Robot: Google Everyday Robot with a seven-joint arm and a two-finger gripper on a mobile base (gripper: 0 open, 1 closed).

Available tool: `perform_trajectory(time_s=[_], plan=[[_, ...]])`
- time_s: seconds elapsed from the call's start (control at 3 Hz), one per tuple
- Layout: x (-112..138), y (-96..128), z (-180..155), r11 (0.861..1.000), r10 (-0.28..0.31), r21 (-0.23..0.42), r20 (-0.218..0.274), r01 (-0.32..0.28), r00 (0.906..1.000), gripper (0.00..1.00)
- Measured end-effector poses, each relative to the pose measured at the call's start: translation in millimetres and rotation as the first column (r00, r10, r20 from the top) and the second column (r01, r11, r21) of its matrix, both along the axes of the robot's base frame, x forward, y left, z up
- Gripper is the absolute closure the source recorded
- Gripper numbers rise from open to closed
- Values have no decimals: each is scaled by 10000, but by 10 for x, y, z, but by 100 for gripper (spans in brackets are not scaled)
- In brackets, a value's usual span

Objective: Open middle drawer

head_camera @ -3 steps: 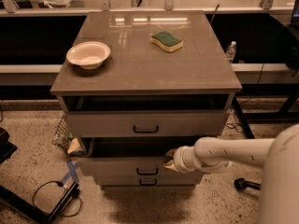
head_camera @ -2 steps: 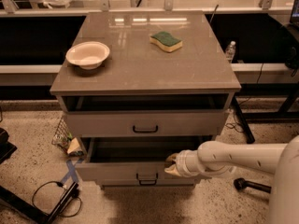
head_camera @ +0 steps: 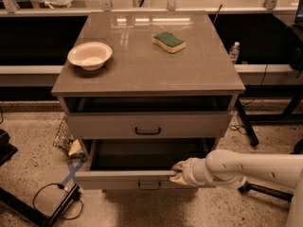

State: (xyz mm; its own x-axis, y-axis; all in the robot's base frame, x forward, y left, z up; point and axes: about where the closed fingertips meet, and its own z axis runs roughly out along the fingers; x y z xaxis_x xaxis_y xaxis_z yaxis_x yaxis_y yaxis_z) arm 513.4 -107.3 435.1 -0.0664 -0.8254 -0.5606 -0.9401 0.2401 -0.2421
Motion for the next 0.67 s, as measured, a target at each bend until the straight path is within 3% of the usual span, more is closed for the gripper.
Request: perform_trajectory(time_s=[0.33,0.67], plan=[[-252,-64,9,9998,205,58,-65,-204,9998,100],[-252,-64,9,9998,205,58,-65,-204,9998,100]])
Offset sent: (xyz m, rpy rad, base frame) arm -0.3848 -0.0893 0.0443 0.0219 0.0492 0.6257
